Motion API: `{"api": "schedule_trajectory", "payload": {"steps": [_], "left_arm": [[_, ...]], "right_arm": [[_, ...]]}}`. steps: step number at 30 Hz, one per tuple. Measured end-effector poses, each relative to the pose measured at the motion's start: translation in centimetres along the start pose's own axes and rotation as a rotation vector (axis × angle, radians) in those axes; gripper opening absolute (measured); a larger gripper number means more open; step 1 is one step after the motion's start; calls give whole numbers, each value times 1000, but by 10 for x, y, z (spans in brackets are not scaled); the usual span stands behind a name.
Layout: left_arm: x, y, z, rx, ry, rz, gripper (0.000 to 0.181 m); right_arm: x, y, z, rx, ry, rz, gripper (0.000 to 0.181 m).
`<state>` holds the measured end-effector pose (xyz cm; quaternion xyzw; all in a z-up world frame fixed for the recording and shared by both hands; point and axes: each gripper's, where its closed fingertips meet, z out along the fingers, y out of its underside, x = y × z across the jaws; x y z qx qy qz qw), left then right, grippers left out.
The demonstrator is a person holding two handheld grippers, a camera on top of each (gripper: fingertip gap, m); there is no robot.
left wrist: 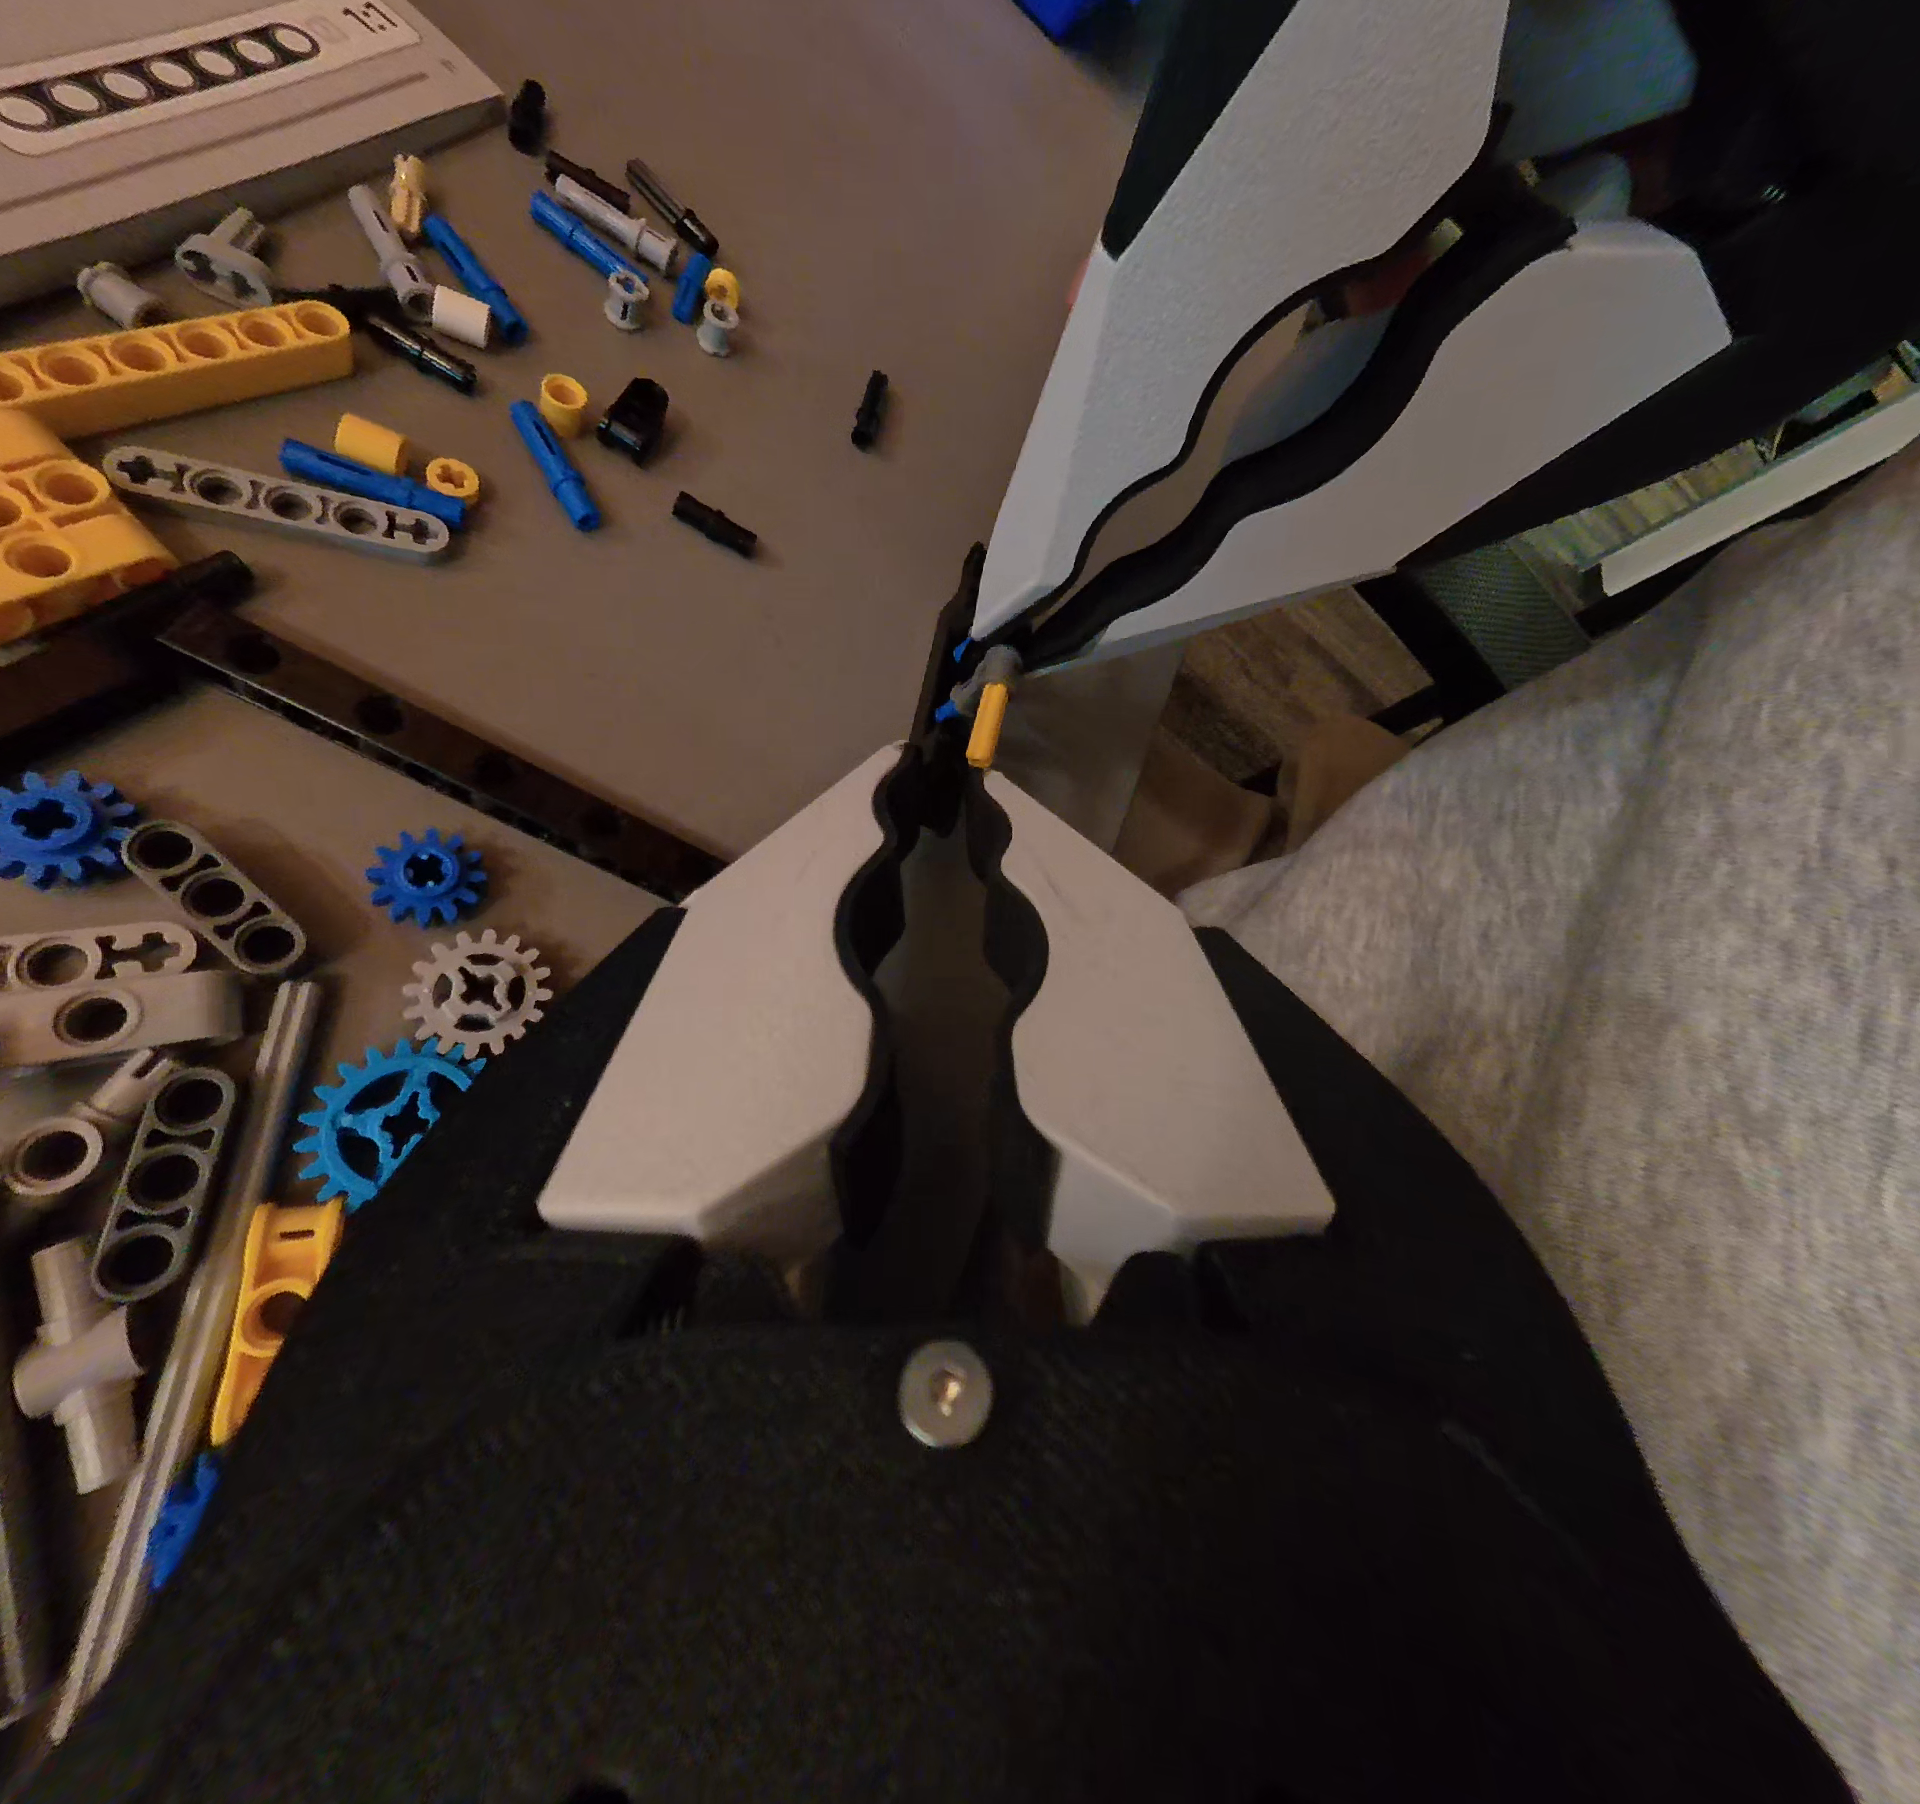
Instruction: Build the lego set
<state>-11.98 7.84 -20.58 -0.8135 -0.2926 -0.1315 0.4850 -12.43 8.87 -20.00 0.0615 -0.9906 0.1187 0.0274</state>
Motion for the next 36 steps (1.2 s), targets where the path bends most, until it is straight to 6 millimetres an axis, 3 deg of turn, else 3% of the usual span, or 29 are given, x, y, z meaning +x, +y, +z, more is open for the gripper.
{"api": "schedule_trajectory", "payload": {"steps": [1,26,30,36], "left_arm": [[0,0,0,0,1,0,6],[2,-4,-2,27,13,2,5],[5,-5,-5,31,50,-12,0],[11,-16,-16,100,146,-53,9]], "right_arm": [[0,0,0,1,-3,2,5],[2,0,1,17,-45,-15,4],[1,0,1,22,-55,-15,4],[0,0,1,28,-67,-16,4]]}}
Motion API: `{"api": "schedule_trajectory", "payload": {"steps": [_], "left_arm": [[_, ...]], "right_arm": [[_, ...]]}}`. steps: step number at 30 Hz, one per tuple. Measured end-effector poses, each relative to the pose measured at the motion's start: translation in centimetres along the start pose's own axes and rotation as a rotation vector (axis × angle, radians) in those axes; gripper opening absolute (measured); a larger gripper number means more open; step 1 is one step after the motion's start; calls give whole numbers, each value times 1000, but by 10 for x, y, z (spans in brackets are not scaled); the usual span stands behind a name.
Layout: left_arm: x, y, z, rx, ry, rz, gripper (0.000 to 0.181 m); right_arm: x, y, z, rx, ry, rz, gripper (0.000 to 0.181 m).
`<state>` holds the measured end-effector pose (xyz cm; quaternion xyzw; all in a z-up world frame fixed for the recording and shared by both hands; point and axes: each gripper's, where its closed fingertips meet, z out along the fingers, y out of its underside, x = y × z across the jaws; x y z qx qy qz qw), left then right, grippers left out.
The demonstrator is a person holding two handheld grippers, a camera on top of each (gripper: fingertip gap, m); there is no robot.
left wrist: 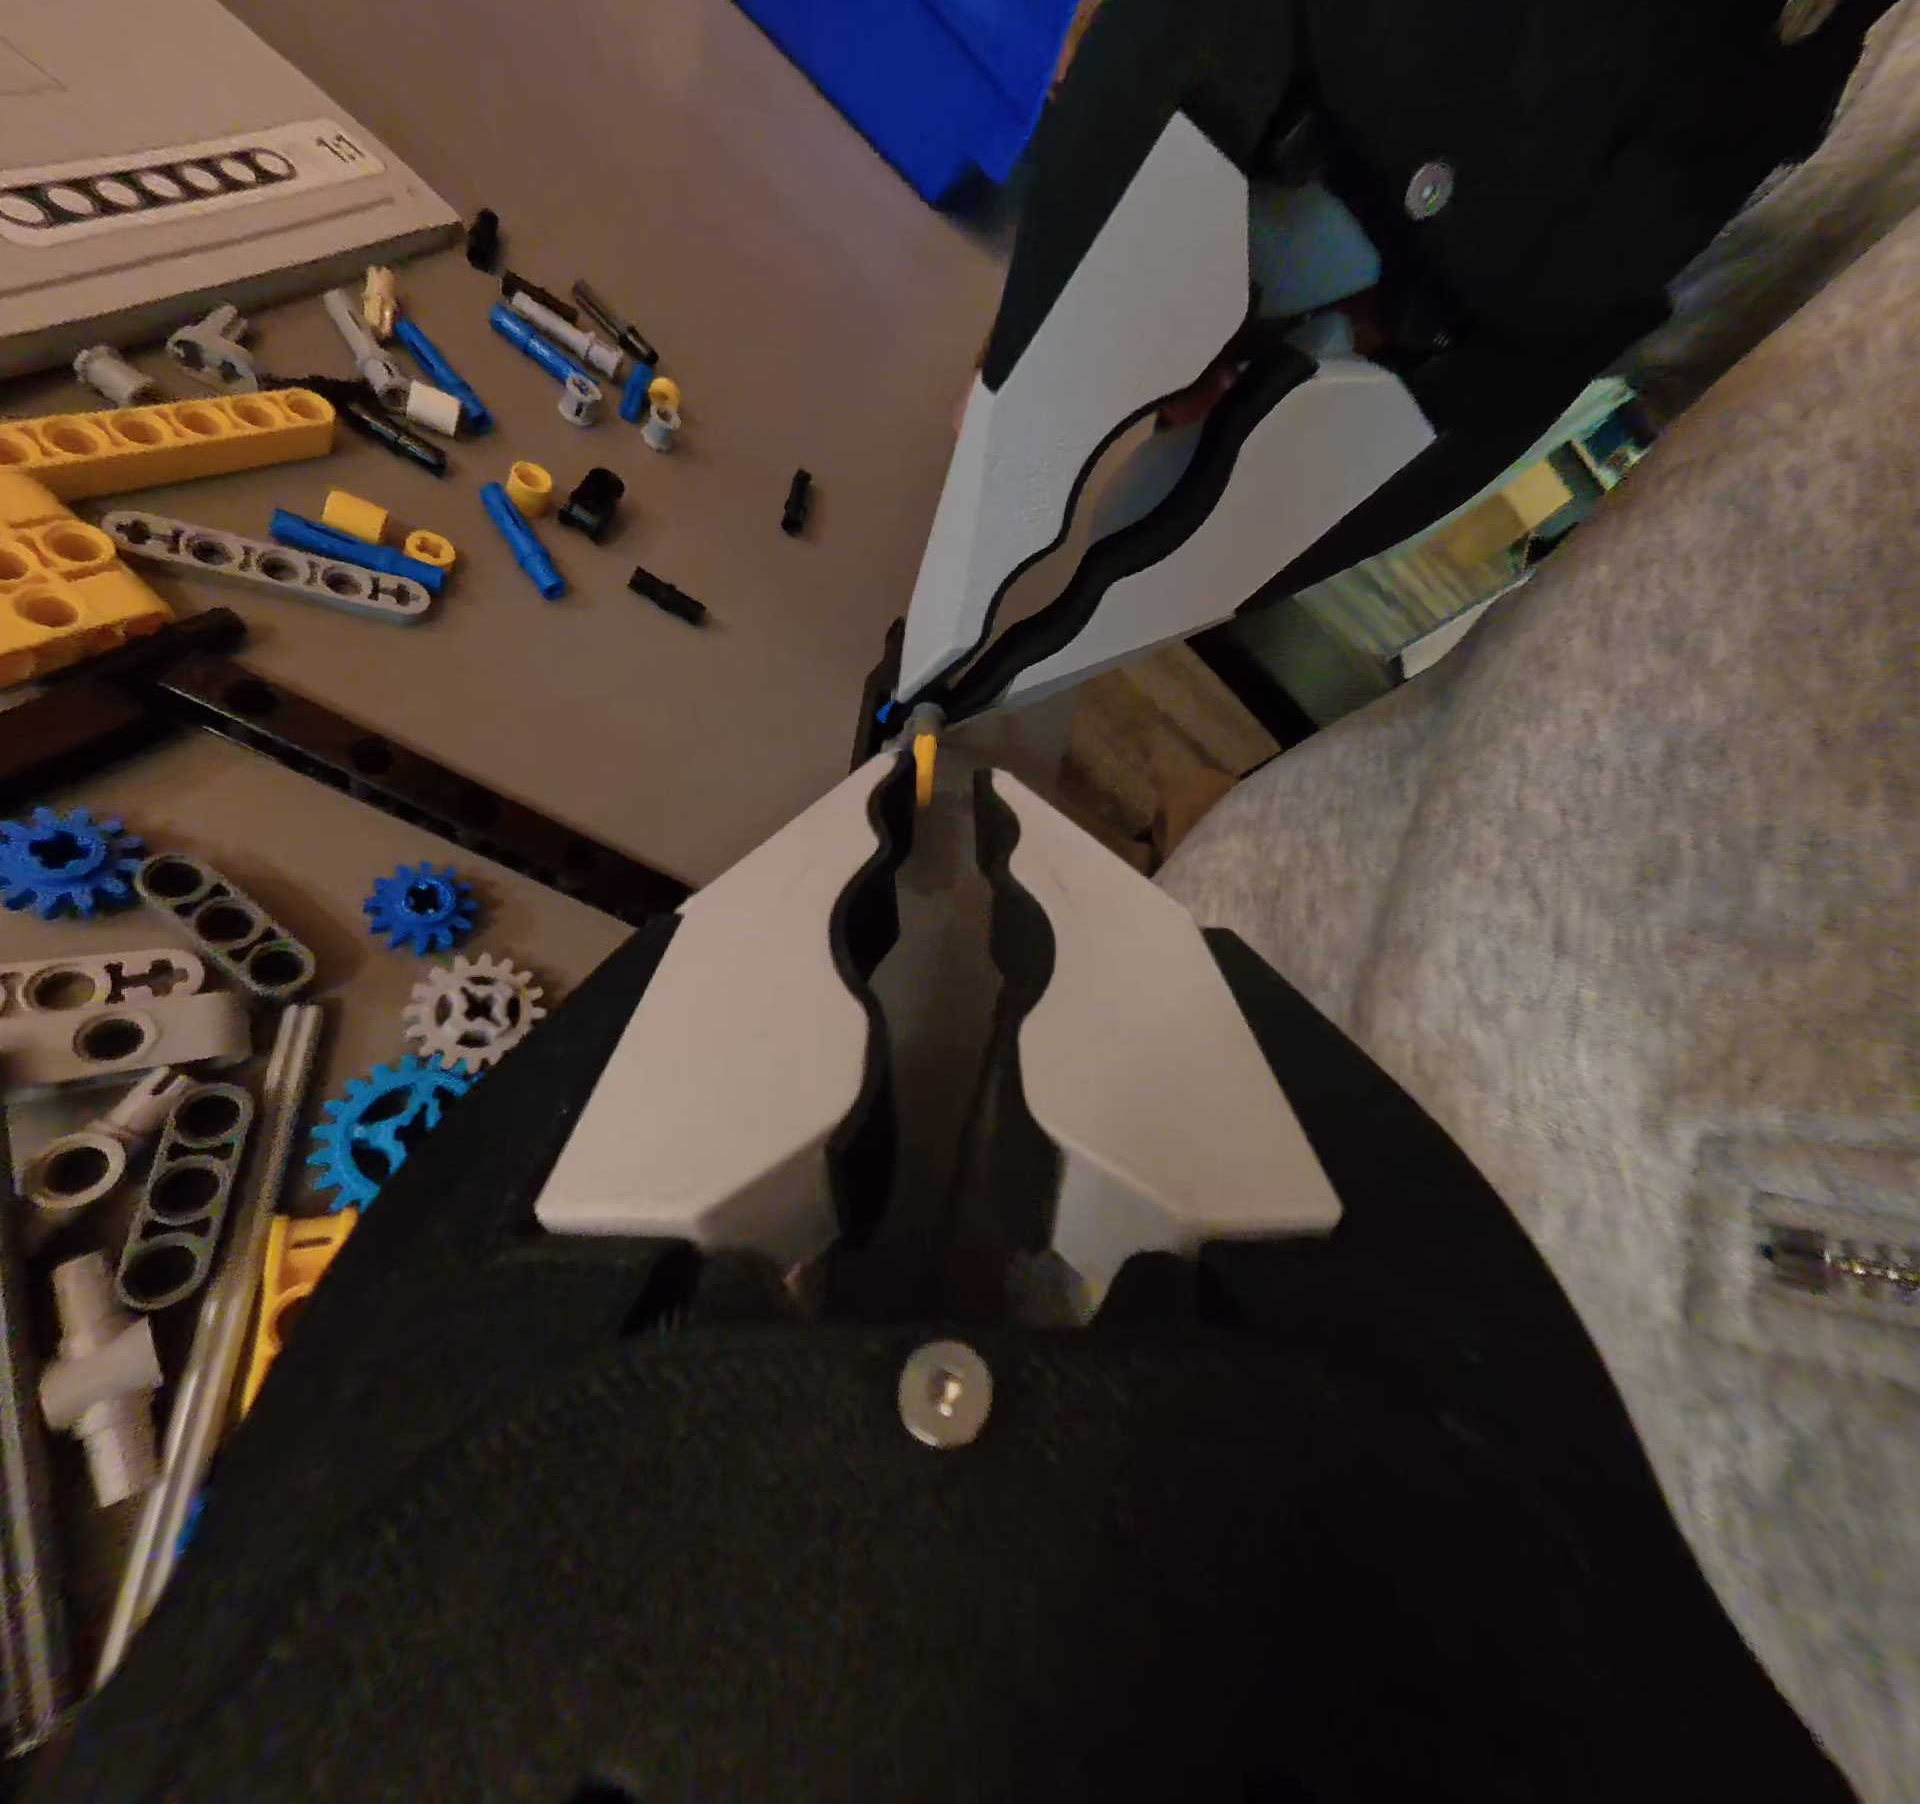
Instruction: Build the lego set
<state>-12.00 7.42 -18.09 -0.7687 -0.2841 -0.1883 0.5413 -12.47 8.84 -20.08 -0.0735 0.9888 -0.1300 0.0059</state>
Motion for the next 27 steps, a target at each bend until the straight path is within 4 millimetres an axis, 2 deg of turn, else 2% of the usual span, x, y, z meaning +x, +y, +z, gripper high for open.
{"api": "schedule_trajectory", "payload": {"steps": [8,27], "left_arm": [[-6,5,8,-34,-78,48,3],[-6,7,15,-58,-88,61,3]], "right_arm": [[1,-3,0,3,-10,-3,4],[0,-2,1,-13,-10,-34,4]]}}
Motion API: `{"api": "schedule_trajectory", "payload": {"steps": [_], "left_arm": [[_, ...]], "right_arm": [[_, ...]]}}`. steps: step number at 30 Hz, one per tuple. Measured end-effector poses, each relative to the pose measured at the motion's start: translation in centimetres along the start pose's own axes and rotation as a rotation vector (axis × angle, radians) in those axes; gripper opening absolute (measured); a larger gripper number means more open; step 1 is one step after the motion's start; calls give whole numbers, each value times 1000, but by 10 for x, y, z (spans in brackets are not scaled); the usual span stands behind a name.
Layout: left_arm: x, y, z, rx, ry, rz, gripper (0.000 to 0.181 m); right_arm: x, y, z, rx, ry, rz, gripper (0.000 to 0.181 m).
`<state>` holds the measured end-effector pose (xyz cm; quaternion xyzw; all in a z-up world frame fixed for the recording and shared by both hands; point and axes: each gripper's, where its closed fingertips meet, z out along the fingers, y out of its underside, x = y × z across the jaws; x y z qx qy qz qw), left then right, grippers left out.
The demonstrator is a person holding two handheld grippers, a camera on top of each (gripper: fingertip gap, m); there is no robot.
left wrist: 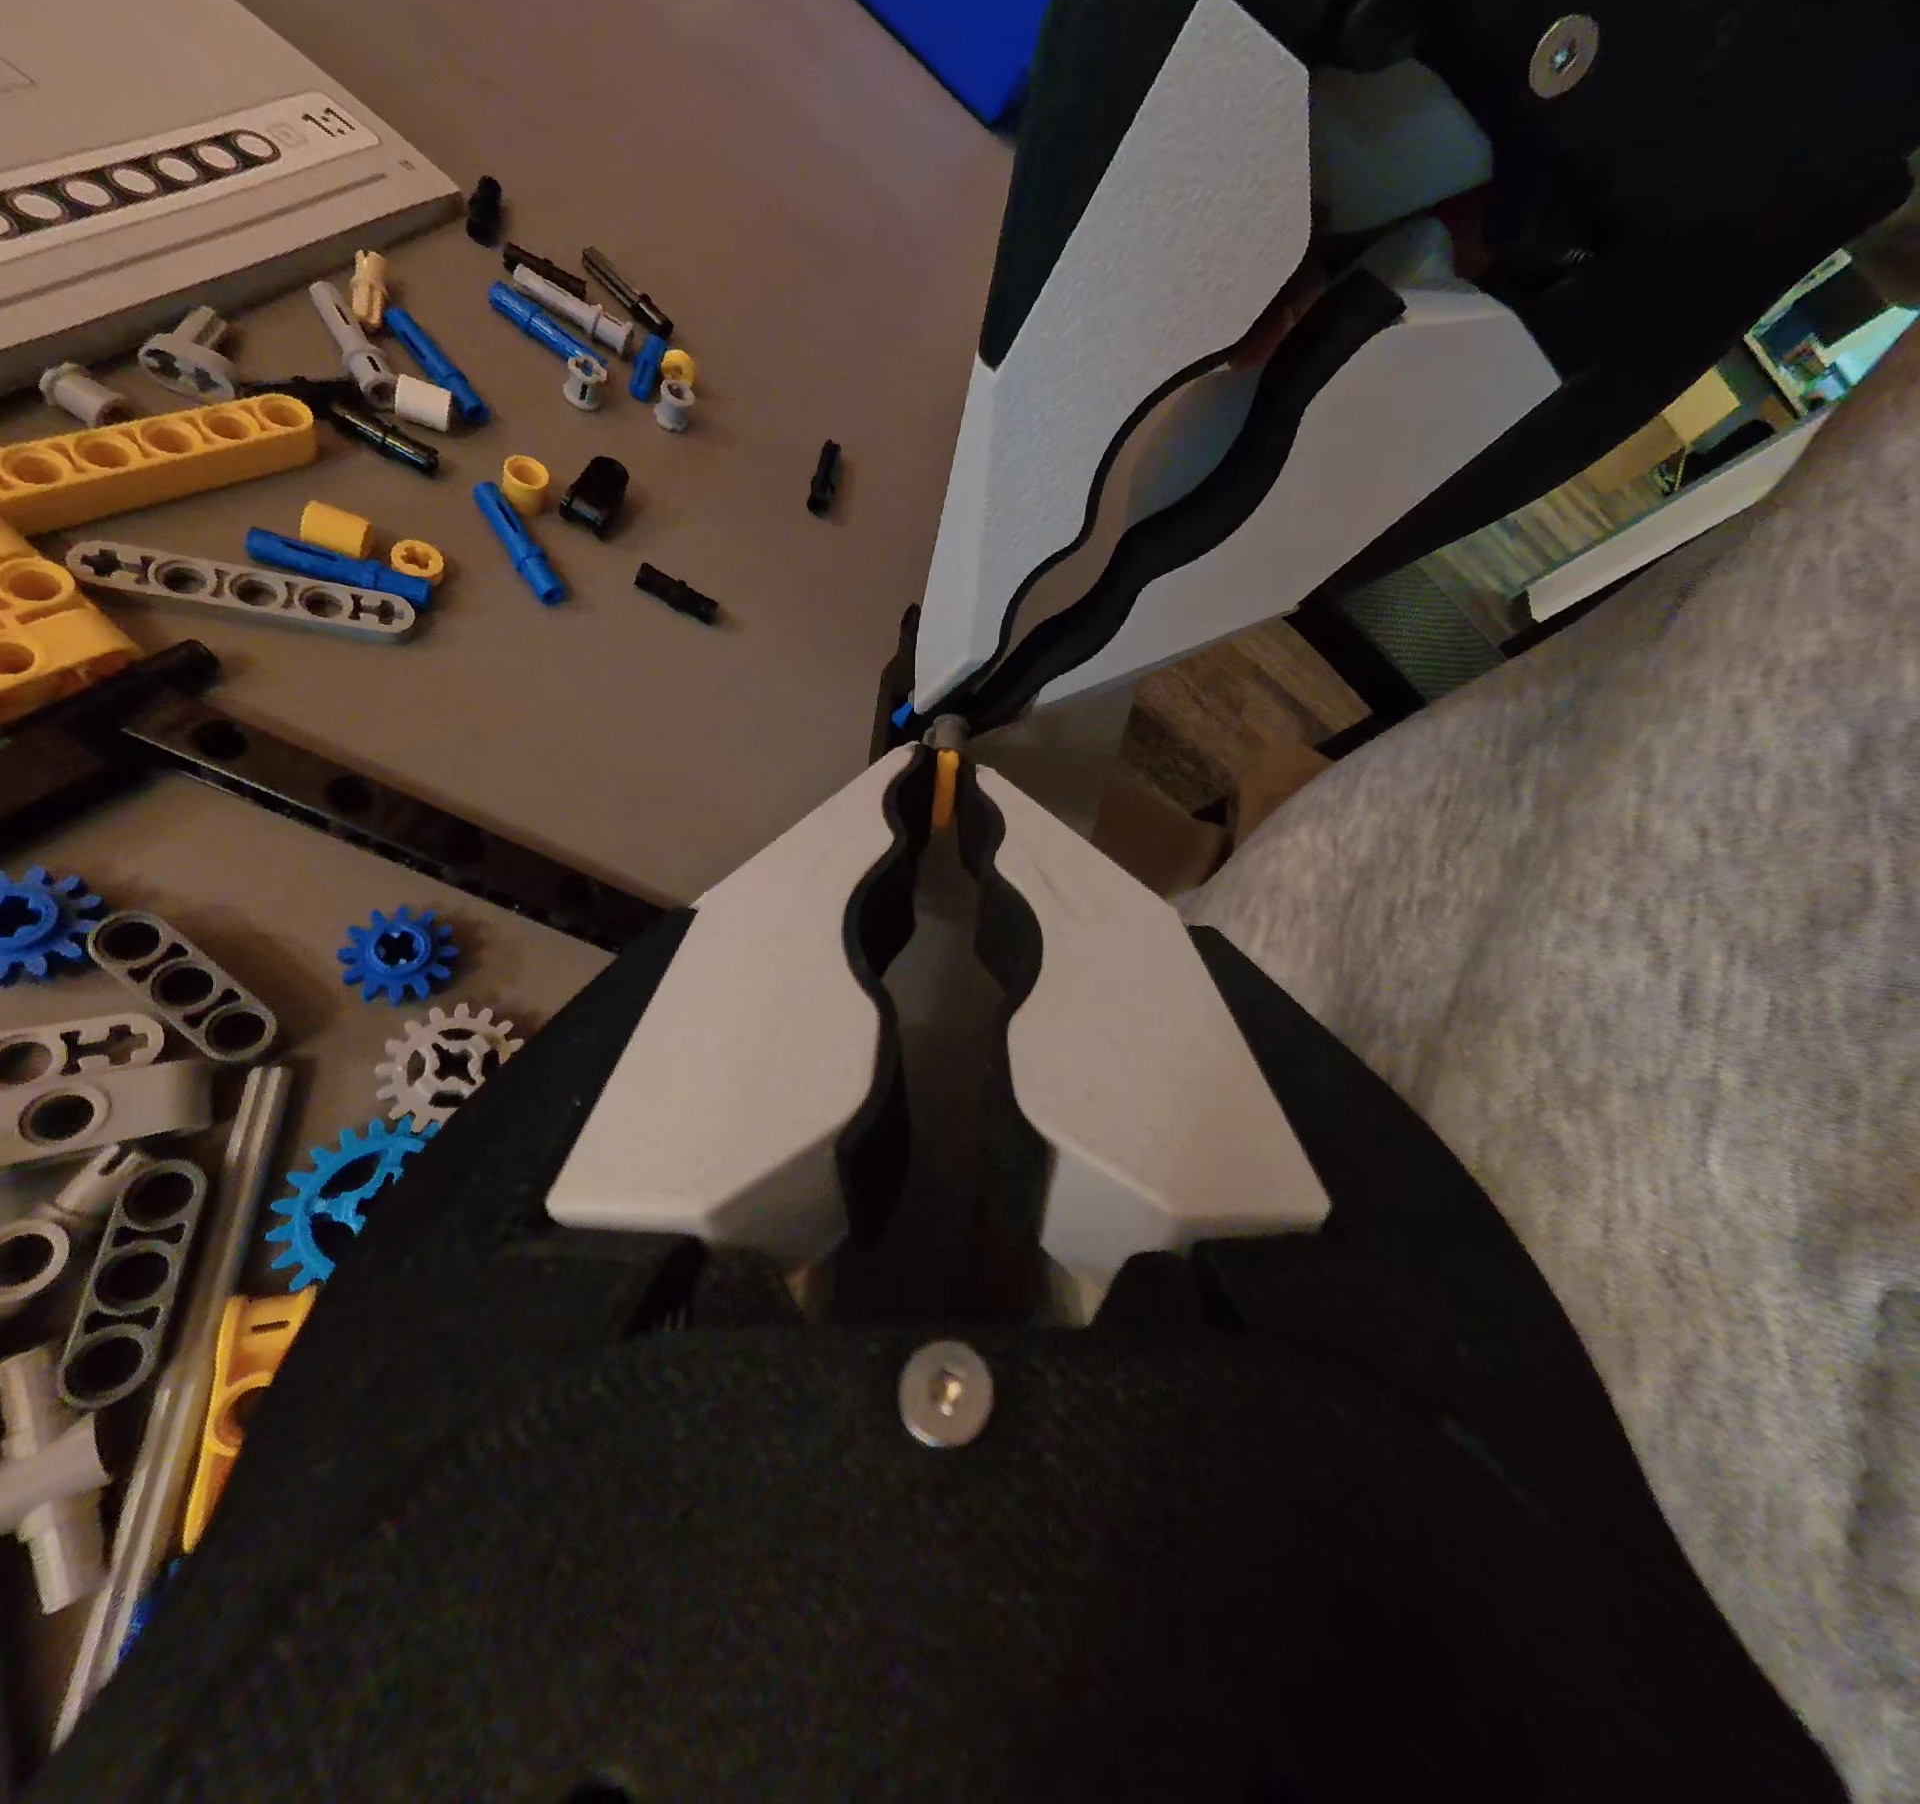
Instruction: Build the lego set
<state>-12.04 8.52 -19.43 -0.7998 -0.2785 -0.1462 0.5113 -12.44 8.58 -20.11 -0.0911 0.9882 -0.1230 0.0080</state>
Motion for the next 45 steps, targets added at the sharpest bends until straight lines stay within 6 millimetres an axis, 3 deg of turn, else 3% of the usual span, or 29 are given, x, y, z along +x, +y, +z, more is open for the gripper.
{"api": "schedule_trajectory", "payload": {"steps": [15,45], "left_arm": [[-4,-3,-1,16,7,-48,3],[-1,-1,1,-3,15,-27,4]], "right_arm": [[2,0,-1,13,-197,60,4],[1,1,3,-18,-160,10,5]]}}
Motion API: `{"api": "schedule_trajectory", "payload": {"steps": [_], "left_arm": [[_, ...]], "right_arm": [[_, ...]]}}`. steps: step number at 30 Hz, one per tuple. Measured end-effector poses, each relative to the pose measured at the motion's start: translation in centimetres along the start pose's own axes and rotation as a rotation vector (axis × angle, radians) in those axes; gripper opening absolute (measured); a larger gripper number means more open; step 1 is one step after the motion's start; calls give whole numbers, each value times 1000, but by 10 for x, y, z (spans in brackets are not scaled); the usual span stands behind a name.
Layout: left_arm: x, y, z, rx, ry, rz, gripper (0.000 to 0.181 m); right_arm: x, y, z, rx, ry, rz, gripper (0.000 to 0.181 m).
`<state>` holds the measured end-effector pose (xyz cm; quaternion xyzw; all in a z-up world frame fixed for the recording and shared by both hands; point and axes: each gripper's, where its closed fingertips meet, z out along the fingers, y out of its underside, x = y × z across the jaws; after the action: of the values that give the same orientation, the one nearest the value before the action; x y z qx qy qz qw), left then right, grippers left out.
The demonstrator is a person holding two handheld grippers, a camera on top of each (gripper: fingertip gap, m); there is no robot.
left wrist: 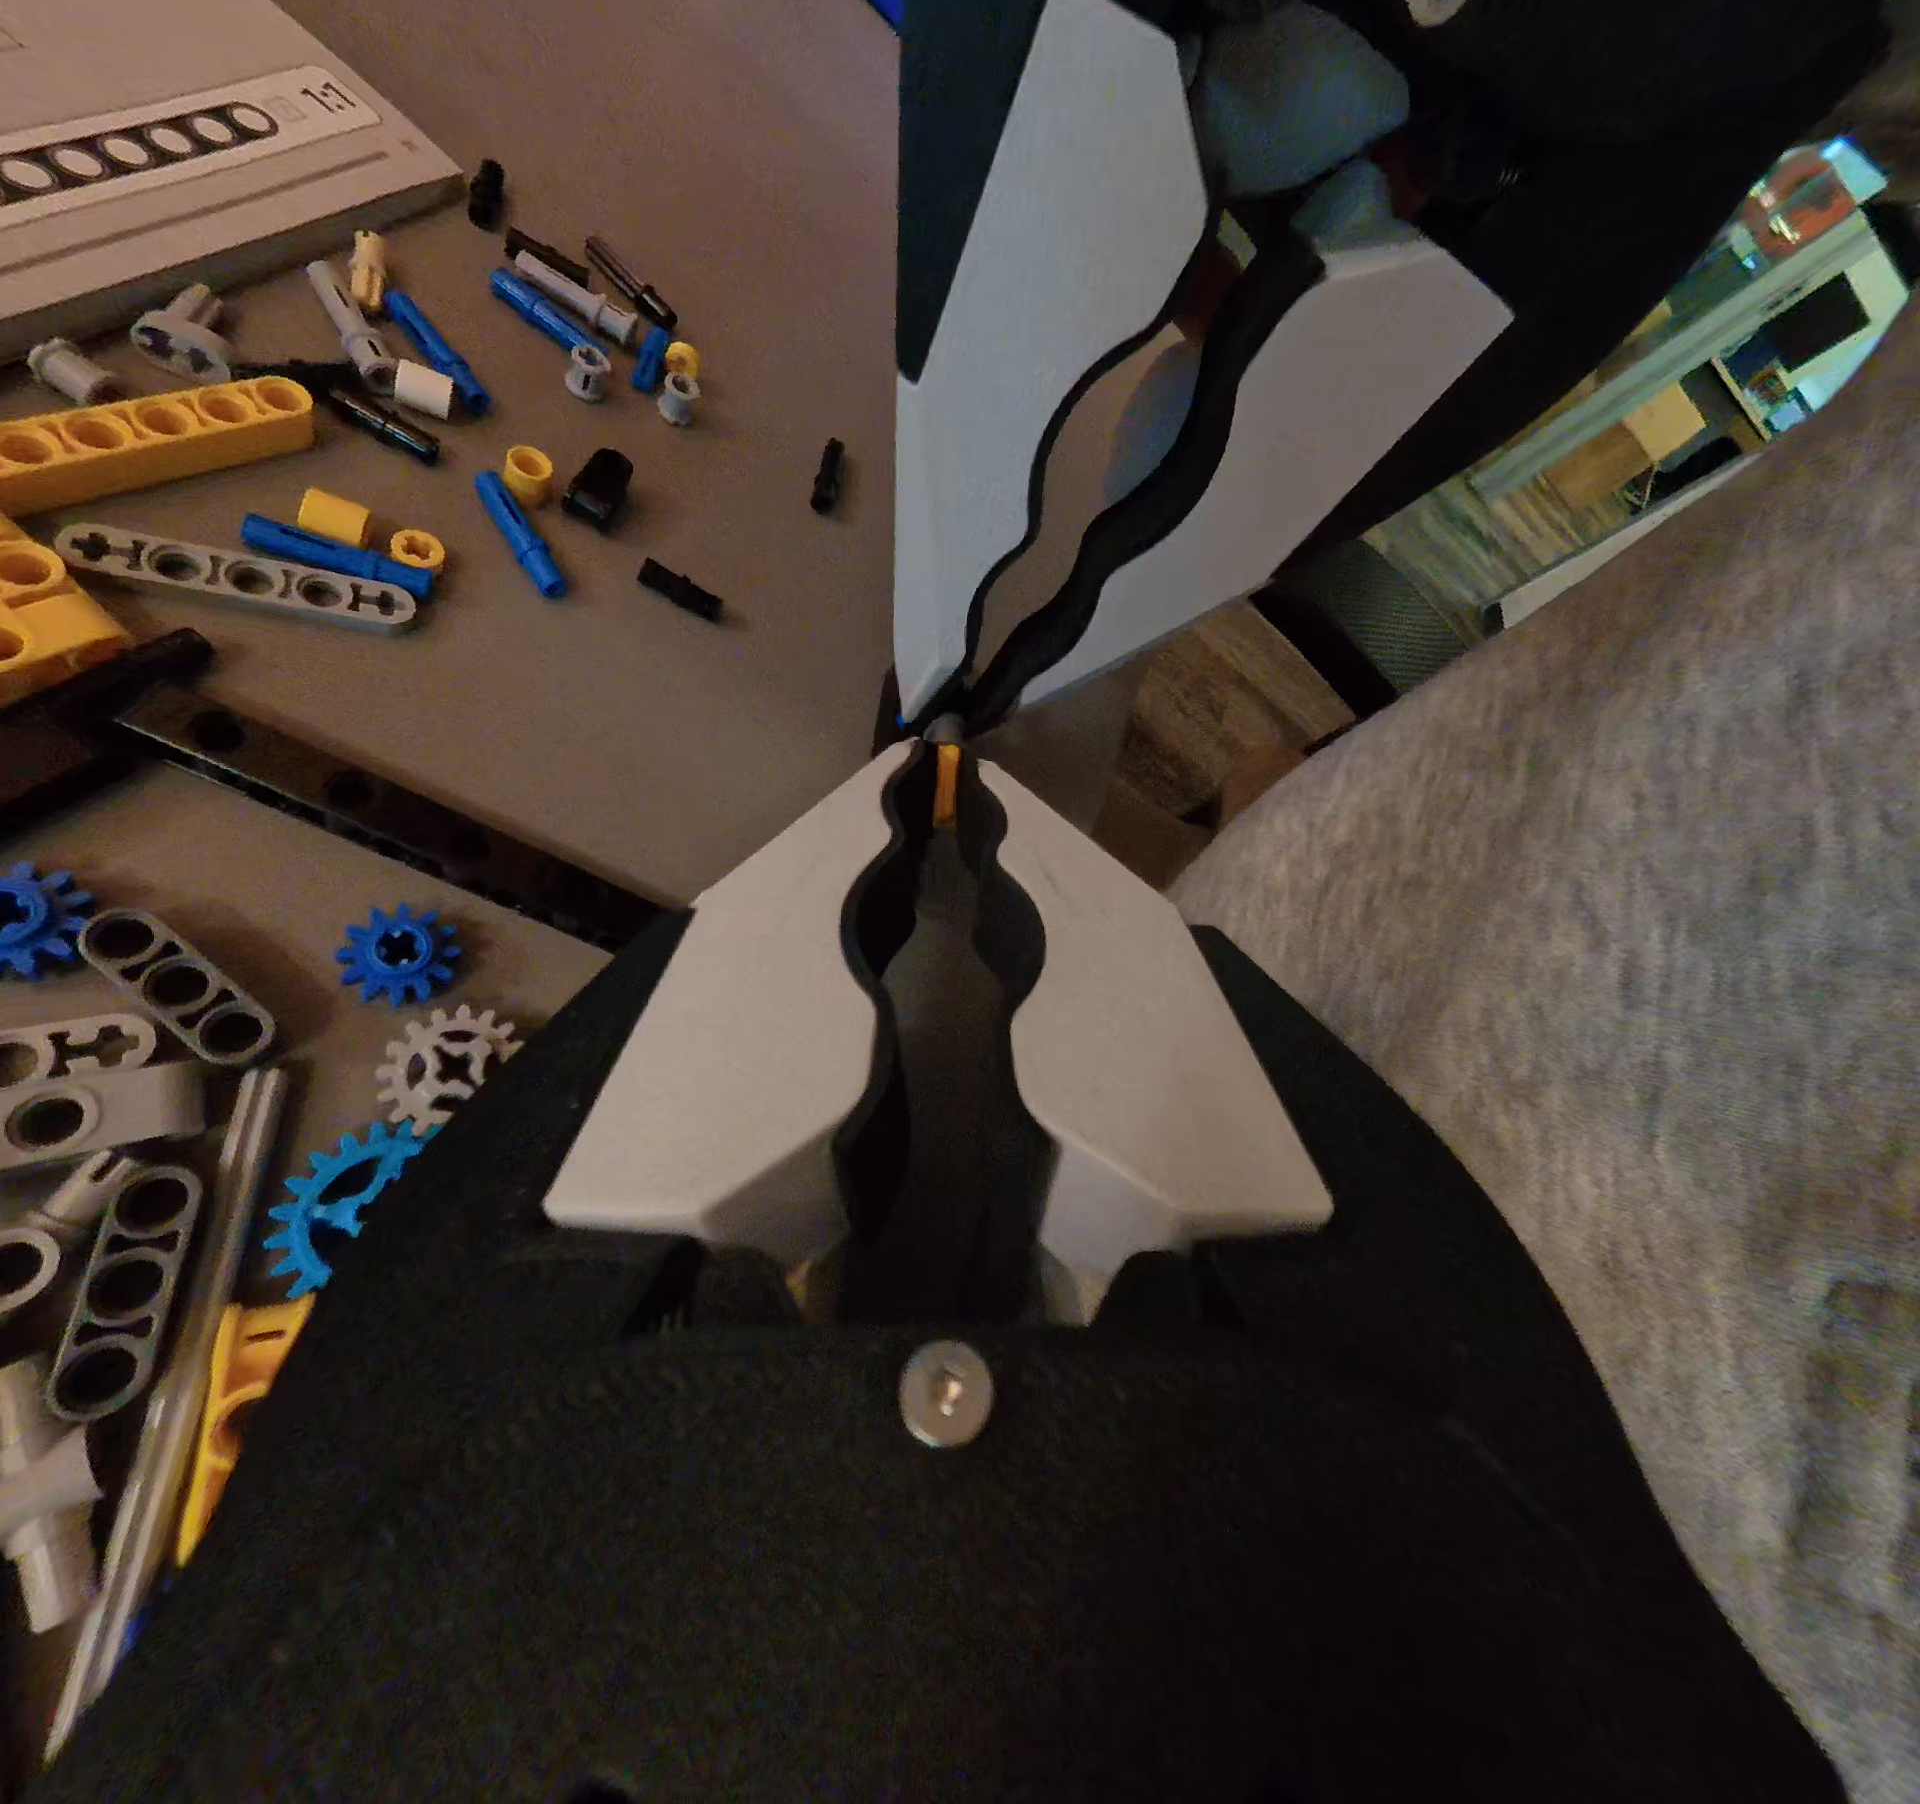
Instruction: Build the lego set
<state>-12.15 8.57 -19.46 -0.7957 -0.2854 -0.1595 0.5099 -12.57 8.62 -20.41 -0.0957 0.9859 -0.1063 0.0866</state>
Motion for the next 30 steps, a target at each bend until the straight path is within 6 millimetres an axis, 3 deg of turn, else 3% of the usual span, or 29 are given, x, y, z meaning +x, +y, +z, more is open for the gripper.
{"api": "schedule_trajectory", "payload": {"steps": [14,25,30], "left_arm": [[0,1,-10,20,30,-62,3],[-8,7,-15,-6,-15,-47,12],[-9,11,-13,-28,-45,-16,6]], "right_arm": [[-3,-7,1,43,-13,55,5],[-2,-6,-1,5,-48,86,5],[-2,-5,0,-33,-31,70,5]]}}
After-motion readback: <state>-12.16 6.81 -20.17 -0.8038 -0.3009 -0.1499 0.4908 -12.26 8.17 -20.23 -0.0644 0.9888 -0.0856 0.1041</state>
